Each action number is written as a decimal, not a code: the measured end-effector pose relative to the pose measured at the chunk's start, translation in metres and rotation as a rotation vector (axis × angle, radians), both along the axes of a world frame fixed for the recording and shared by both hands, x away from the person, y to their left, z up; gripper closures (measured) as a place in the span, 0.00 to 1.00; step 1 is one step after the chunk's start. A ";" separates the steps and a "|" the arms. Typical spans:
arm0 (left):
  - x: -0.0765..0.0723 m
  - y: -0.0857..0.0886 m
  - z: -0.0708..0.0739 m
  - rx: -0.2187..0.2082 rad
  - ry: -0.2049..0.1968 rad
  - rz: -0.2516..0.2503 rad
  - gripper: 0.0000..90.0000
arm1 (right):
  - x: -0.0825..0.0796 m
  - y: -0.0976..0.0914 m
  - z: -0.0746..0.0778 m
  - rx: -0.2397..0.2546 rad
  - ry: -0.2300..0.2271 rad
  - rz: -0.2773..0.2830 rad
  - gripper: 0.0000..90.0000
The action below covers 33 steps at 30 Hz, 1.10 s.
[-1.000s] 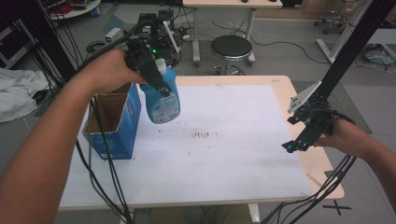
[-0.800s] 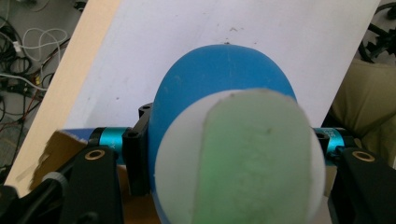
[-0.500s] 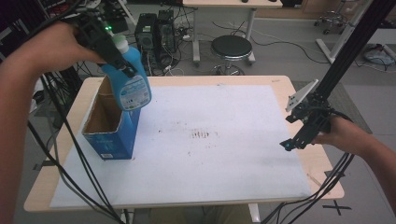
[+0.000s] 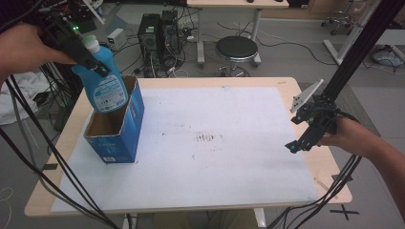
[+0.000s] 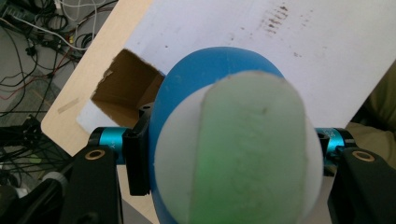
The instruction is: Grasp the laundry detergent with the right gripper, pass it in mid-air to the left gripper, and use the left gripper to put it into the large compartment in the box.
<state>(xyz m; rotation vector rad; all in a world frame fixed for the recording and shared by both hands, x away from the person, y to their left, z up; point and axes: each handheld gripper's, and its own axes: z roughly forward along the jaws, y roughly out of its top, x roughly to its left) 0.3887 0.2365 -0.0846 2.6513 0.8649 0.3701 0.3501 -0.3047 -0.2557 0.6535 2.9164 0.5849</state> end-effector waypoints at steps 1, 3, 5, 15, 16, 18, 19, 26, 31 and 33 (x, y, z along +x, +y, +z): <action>0.001 0.003 -0.002 0.002 0.001 0.002 0.42 | 0.000 0.000 0.000 -0.002 -0.003 0.002 0.01; 0.003 0.007 -0.006 0.001 0.000 0.004 0.42 | 0.000 -0.001 -0.001 -0.003 -0.001 0.000 0.01; 0.005 0.010 -0.011 0.003 0.002 0.002 0.42 | -0.001 -0.001 -0.001 0.000 -0.004 -0.005 0.01; 0.015 0.019 -0.049 0.038 0.037 0.003 0.42 | 0.001 0.002 -0.004 0.002 0.006 -0.010 0.01; 0.015 0.020 -0.054 0.039 0.041 0.001 0.42 | 0.001 0.002 -0.004 0.003 0.007 -0.010 0.01; 0.016 0.020 -0.064 0.034 0.042 0.001 0.42 | 0.002 0.003 -0.005 0.006 0.007 -0.008 0.01; 0.017 0.021 -0.068 0.038 0.045 -0.006 0.42 | 0.002 0.003 -0.006 0.007 0.007 -0.007 0.01; 0.021 0.024 -0.112 0.031 0.063 -0.014 0.42 | 0.001 0.002 -0.011 0.008 0.020 -0.011 0.01; 0.024 0.023 -0.138 0.063 0.043 -0.040 0.42 | 0.000 0.002 -0.012 0.014 0.019 -0.010 0.01; 0.026 0.022 -0.147 0.078 0.051 -0.040 0.42 | 0.000 0.002 -0.013 0.008 0.025 -0.010 0.01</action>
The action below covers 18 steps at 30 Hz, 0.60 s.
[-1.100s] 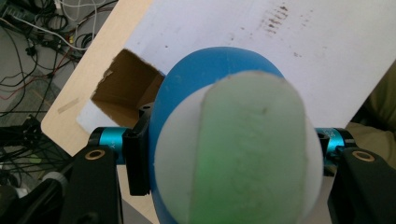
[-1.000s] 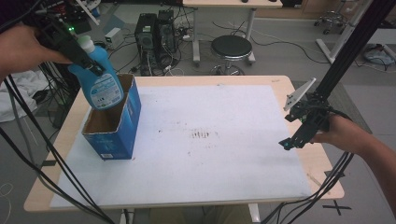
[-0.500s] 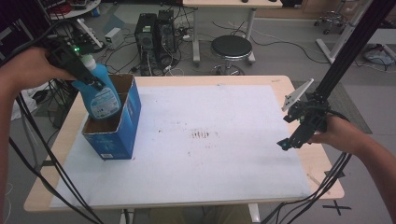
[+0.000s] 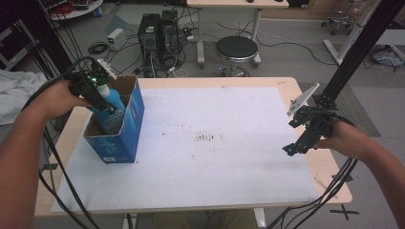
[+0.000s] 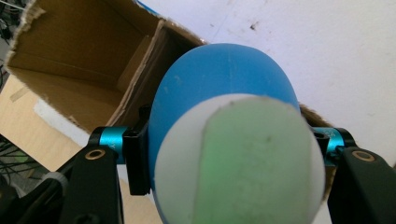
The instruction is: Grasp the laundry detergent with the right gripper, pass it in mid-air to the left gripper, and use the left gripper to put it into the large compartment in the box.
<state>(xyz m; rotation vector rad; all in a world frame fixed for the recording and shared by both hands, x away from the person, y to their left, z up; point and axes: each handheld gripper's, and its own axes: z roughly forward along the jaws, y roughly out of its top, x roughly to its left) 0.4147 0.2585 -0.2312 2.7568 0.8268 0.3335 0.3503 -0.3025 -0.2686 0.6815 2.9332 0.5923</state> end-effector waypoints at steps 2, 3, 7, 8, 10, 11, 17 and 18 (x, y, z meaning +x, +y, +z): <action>0.002 0.000 -0.007 0.005 0.006 0.003 0.42 | 0.000 0.000 -0.001 0.002 -0.001 0.002 0.01; 0.002 0.000 -0.010 0.005 0.010 0.004 0.42 | 0.000 0.000 -0.002 0.002 0.002 0.000 0.01; 0.004 0.000 -0.021 0.004 0.025 0.011 0.42 | -0.001 -0.001 -0.004 0.003 0.006 -0.004 0.01; 0.004 0.000 -0.024 0.007 0.030 0.011 0.42 | 0.000 -0.002 -0.005 0.005 0.007 -0.004 0.01; 0.004 0.001 -0.029 0.013 0.038 0.011 0.42 | 0.000 -0.002 -0.005 0.005 0.008 0.000 0.01; 0.004 0.001 -0.031 0.011 0.040 0.011 0.42 | 0.000 -0.001 -0.006 0.004 0.009 -0.002 0.01; 0.004 0.002 -0.047 0.008 0.069 0.027 0.42 | 0.000 0.002 -0.009 0.004 0.012 0.014 0.01; 0.004 0.002 -0.048 0.008 0.073 0.027 0.42 | 0.000 0.003 -0.009 0.005 0.012 0.016 0.01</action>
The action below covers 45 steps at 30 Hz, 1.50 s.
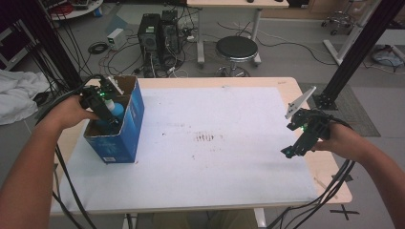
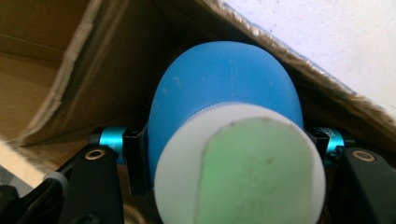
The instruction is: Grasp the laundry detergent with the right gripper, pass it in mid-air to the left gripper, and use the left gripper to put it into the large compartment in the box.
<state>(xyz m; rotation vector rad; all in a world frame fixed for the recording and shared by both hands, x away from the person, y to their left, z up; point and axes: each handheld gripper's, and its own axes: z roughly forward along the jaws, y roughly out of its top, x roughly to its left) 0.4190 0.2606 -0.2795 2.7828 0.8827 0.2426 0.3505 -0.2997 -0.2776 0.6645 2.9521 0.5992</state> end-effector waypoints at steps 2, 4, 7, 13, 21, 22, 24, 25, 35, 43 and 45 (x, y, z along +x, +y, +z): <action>0.000 0.000 -0.003 0.005 0.007 -0.002 0.42 | 0.000 0.001 0.000 -0.001 0.004 0.001 0.01; 0.001 0.001 -0.006 0.008 0.014 -0.001 0.42 | 0.000 0.001 0.000 -0.002 0.004 0.001 0.01; 0.001 0.001 -0.006 0.003 0.014 0.001 0.42 | 0.000 0.001 0.000 -0.004 0.009 -0.002 0.01; 0.004 0.001 -0.008 0.003 0.023 0.012 0.42 | -0.001 0.002 0.000 0.000 -0.001 0.007 0.01; 0.004 0.005 -0.002 -0.033 -0.001 0.058 0.35 | -0.003 0.001 0.001 0.005 -0.004 0.003 0.01; 0.003 0.006 0.001 -0.039 -0.007 0.063 0.35 | -0.003 0.001 0.001 0.008 -0.005 0.003 0.01; 0.000 0.008 0.006 -0.051 -0.023 0.070 0.35 | -0.004 0.001 0.001 0.009 -0.007 0.006 0.01; -0.001 0.010 0.009 -0.057 -0.028 0.071 0.35 | -0.004 0.001 0.001 0.008 -0.007 0.006 0.01; -0.012 0.017 0.033 -0.095 -0.082 0.101 0.30 | -0.010 0.003 0.006 0.014 -0.020 0.012 0.01; -0.026 0.016 0.065 -0.149 -0.143 0.109 0.30 | -0.013 0.001 0.011 0.028 -0.034 0.008 0.01; -0.029 0.015 0.070 -0.168 -0.156 0.108 0.30 | -0.014 0.001 0.011 0.032 -0.036 0.011 0.01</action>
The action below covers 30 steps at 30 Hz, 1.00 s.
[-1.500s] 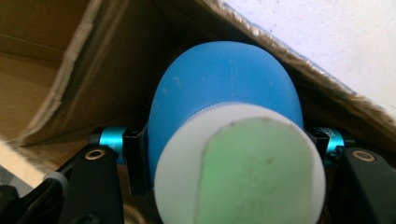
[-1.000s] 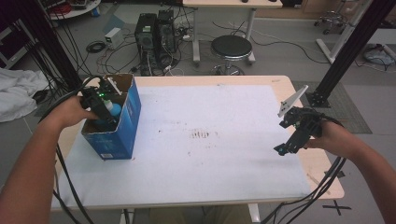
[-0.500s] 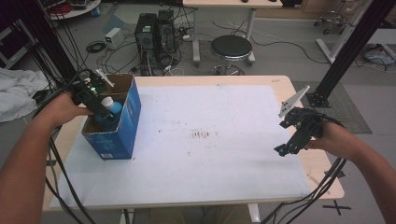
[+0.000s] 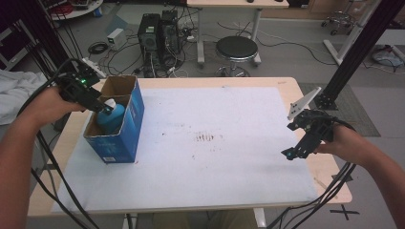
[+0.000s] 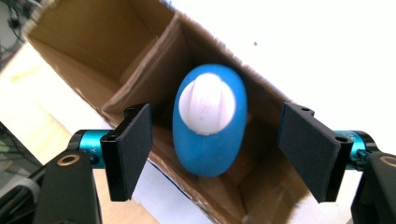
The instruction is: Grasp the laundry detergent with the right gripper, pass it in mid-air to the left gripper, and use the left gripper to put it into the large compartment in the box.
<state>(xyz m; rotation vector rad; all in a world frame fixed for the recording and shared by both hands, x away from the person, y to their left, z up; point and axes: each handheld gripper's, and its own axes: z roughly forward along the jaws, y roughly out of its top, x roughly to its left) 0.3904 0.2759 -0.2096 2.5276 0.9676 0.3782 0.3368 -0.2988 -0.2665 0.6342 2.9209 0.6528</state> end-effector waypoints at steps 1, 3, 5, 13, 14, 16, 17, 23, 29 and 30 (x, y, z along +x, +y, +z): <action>-0.005 -0.003 0.010 -0.026 -0.026 0.002 0.30 | 0.000 0.000 0.000 0.001 -0.001 -0.001 0.01; -0.009 -0.007 0.017 -0.031 -0.040 0.000 0.21 | -0.001 -0.001 0.001 0.001 -0.001 -0.001 0.01; -0.014 -0.014 0.025 -0.034 -0.054 -0.034 0.21 | -0.002 0.000 0.001 0.001 -0.002 -0.005 0.01; -0.025 -0.049 0.045 -0.043 -0.074 -0.126 0.21 | -0.004 -0.001 0.004 0.008 -0.018 -0.014 0.01; -0.025 -0.054 0.045 -0.038 -0.073 -0.129 0.21 | -0.004 0.000 0.005 0.007 -0.017 -0.017 0.01; -0.025 -0.064 0.045 -0.038 -0.066 -0.155 0.21 | -0.005 0.000 0.005 0.009 -0.021 -0.014 0.01; -0.025 -0.069 0.044 -0.038 -0.063 -0.176 0.21 | -0.005 0.001 0.005 0.009 -0.023 -0.011 0.01; -0.024 -0.103 0.035 -0.029 -0.041 -0.257 0.21 | -0.006 0.004 0.005 0.012 -0.024 -0.013 0.01; -0.022 -0.140 0.020 -0.008 -0.007 -0.341 0.21 | -0.007 0.006 0.006 0.012 -0.024 -0.012 0.01; -0.022 -0.146 0.018 -0.004 -0.004 -0.356 0.21 | -0.008 0.006 0.006 0.014 -0.027 -0.009 0.01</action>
